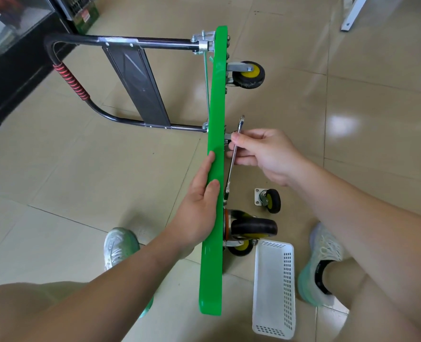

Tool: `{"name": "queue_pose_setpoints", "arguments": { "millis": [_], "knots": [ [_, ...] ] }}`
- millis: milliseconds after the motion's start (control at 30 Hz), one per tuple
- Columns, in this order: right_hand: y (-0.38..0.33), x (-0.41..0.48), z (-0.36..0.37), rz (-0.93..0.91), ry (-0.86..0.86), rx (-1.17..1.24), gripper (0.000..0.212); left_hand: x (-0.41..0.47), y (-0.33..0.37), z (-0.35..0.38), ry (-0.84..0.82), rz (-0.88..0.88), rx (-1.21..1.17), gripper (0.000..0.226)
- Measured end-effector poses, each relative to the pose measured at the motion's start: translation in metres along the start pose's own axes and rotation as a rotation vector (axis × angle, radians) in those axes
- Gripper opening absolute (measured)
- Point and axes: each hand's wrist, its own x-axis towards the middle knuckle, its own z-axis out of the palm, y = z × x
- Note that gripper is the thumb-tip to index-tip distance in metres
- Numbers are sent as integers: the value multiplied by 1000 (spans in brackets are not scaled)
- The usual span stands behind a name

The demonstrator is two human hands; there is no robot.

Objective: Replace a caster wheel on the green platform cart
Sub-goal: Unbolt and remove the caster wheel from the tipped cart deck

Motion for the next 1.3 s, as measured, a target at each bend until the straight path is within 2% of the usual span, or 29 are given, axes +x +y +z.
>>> {"name": "queue_pose_setpoints", "arguments": {
  "millis": [267, 467, 667, 900, 1167, 1300],
  "knots": [
    [10, 4, 4, 50, -54, -10, 15, 0, -3, -4, -11, 20, 6, 52],
    [5, -6, 4, 2, -39, -14, 17, 1, -3, -3, -13, 15, 19, 52],
    [0, -24, 6, -71, -14, -27, 7, 1, -3, -1, 10, 30, 24, 52],
    [3, -49, 8, -213, -33, -75, 15, 0, -2, 2, 35, 13, 3, 51],
    [18, -90, 15, -543, -56, -219, 20, 2, -5, 2, 32, 45, -23, 50],
    [27, -100, 16, -610, -41, -213, 25, 3, -9, 2, 41, 47, -57, 49]
  ]
}}
